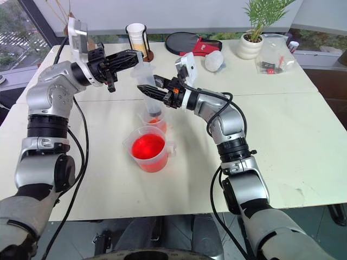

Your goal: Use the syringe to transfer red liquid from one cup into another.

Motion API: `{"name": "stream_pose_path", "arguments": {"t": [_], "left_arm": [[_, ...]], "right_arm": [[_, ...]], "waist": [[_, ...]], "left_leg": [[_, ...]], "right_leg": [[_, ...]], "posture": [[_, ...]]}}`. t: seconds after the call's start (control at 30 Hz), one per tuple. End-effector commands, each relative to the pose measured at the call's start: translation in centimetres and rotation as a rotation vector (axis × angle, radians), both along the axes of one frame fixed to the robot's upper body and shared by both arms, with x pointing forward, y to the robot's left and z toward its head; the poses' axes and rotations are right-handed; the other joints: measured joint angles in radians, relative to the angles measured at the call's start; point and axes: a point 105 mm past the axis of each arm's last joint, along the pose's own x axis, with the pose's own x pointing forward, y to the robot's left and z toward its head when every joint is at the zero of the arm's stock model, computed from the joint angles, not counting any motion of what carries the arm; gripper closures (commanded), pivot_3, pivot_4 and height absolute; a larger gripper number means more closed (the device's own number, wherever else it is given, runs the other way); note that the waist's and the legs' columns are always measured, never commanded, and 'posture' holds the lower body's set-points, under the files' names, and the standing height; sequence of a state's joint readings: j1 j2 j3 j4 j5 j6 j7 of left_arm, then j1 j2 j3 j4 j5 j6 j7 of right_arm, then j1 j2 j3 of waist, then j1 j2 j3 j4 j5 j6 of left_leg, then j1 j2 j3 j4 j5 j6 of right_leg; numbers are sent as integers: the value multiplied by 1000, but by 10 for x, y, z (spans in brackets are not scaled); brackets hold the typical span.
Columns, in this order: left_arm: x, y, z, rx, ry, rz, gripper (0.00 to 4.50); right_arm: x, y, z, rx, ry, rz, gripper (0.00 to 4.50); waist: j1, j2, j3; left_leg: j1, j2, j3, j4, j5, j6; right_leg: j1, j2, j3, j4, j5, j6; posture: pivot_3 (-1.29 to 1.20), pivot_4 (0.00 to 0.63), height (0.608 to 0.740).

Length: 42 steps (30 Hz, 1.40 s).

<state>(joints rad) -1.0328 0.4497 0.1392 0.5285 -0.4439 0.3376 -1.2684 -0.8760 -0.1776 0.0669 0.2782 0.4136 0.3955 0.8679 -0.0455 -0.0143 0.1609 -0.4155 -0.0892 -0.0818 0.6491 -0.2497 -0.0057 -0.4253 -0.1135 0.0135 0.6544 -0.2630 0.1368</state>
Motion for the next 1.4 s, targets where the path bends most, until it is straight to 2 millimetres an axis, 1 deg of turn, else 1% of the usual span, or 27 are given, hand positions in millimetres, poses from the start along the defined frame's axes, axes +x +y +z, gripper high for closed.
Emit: {"name": "stream_pose_path", "arguments": {"t": [0.03,0.1,0.13,0.23,0.3,0.37,0.43,0.47,0.53,0.6,0.63,0.67,0.7,0.73,0.77,0.8,0.87,0.9,0.93,0.97,1.0,1.03,1.13,1.17,1.2,1.27,1.4], "left_arm": [[0,-22,-41,123,105,-60,4424],[2,-19,-36,95,103,-45,4424],[2,-17,-29,65,105,-44,4424],[3,-1,3,-52,83,-11,3629],[2,15,21,-109,60,27,2672],[-6,35,38,-153,22,74,2672],[-16,51,45,-156,-4,124,2672],[-19,56,46,-150,-9,147,2672],[-26,63,39,-122,-2,189,2672],[-38,68,23,-60,27,211,2672],[-43,71,14,-20,41,239,2672],[-47,73,8,6,50,257,2672],[-54,77,3,40,55,276,2672],[-62,82,-4,113,53,298,2672],[-68,84,-8,162,52,308,2672],[-74,87,-15,217,63,315,2672],[-82,90,-26,283,79,323,2672],[-85,91,-33,310,90,331,2672],[-87,92,-38,324,96,336,2672],[-87,94,-47,339,104,354,2672],[-87,94,-52,346,108,366,2672],[-86,97,-62,359,115,387,2672],[-87,99,-90,370,160,419,2672],[-90,99,-100,367,197,407,2672],[-93,99,-106,355,228,396,2672],[-101,99,-108,311,299,350,2672],[-120,101,-96,260,392,246,2672]], "right_arm": [[-34,11,92,155,-300,90,3082],[-34,11,92,155,-300,90,3082],[-34,11,92,156,-299,89,3082],[-33,10,91,158,-295,83,3082],[-32,8,91,159,-292,73,3082],[-33,4,94,162,-291,60,3082],[-34,-2,100,186,-287,44,3082],[-34,-5,103,200,-283,36,3082],[-31,-14,113,255,-255,3,3082],[-24,-33,130,330,-209,-58,3082],[-17,-48,137,342,-168,-111,3082],[-14,-59,142,348,-140,-146,3082],[-2,-75,141,299,-43,-216,3082],[6,-92,138,238,44,-285,3082],[9,-104,135,197,103,-328,3082],[15,-123,127,128,209,-403,3082],[18,-148,113,30,342,-499,3082],[18,-164,97,-51,429,-557,3082],[16,-175,87,-101,485,-590,3082],[10,-188,67,-197,558,-618,3082],[4,-196,54,-257,609,-629,3082],[-2,-207,36,-328,677,-648,3082],[-19,-242,-10,-485,835,-723,3082],[-25,-251,-22,-525,882,-728,3082],[-29,-256,-31,-548,920,-723,3082],[-34,-262,-41,-570,970,-710,3082],[-31,-269,-52,-593,1012,-706,3082]], "waist": [[0,0,0],[1,0,0],[1,0,0],[0,0,0],[-1,0,0],[-6,0,0],[-15,0,0],[-21,0,0],[-23,0,0],[-23,0,0],[-19,0,0],[-16,0,0],[-10,1,0],[-2,1,1],[3,1,1],[8,1,1],[19,1,1],[24,2,1],[27,3,1],[29,3,1],[31,3,1],[32,3,1],[32,4,2],[32,4,2],[31,5,2],[26,6,3],[22,6,3]], "left_leg": [[0,0,0,0,0,0],[0,0,0,0,0,0],[0,0,0,0,0,0],[0,0,0,0,0,0],[0,0,0,0,0,0],[0,0,0,-1,0,0],[0,1,0,-2,0,0],[0,0,0,-2,0,0],[0,0,-1,-1,0,0],[0,0,-1,-1,0,0],[0,0,-1,-1,0,0],[0,0,-2,-1,0,0],[0,0,-2,-1,0,0],[-1,-1,-2,-1,0,0],[0,-1,-1,-1,0,0],[-1,-1,-1,-1,0,0],[-1,-1,-1,-3,0,0],[-1,-1,-1,-3,0,0],[-1,0,0,-4,-1,1],[-1,0,1,-4,-3,5],[-1,0,1,-4,-4,6],[-1,0,1,-4,-4,7],[-1,0,3,-3,-5,8],[-2,0,3,-3,-5,8],[-2,0,4,-3,-5,8],[-2,1,5,-3,-5,8],[-2,2,6,-2,-5,8]], "right_leg": [[0,0,0,0,0,0],[0,0,0,0,0,0],[0,0,0,0,0,0],[0,0,0,0,0,0],[-1,0,0,0,0,0],[-1,0,0,0,0,0],[-1,0,0,0,0,0],[-2,0,0,0,0,0],[-2,0,0,3,0,0],[-1,0,0,4,0,0],[-1,-1,1,4,0,0],[-1,-1,1,4,0,0],[-1,-1,1,3,0,0],[-1,-2,1,2,0,0],[-1,-3,2,2,0,0],[-1,-3,2,0,0,-1],[0,-3,2,-4,0,-1],[0,-4,2,-5,0,-1],[0,-4,2,-7,0,-1],[1,-5,3,-7,0,-1],[1,-5,3,-7,0,-1],[1,-5,2,-8,0,-1],[1,-5,2,-8,0,-1],[1,-5,2,-8,0,-1],[0,-5,2,-8,0,-1],[-1,-5,3,-8,0,-1],[-1,-4,2,-7,0,-1]], "posture": [[0,150,739],[0,150,739],[0,150,739],[0,150,739],[0,150,739],[0,150,739],[0,150,739],[0,150,739],[0,150,739],[0,150,739],[0,150,739],[0,150,739],[0,150,739],[0,150,739],[0,150,739],[0,150,739],[0,150,739],[0,150,739],[0,150,739],[0,150,739],[0,150,739],[0,150,739],[0,150,739],[0,150,739],[0,150,739],[0,150,739],[0,150,739]]}}
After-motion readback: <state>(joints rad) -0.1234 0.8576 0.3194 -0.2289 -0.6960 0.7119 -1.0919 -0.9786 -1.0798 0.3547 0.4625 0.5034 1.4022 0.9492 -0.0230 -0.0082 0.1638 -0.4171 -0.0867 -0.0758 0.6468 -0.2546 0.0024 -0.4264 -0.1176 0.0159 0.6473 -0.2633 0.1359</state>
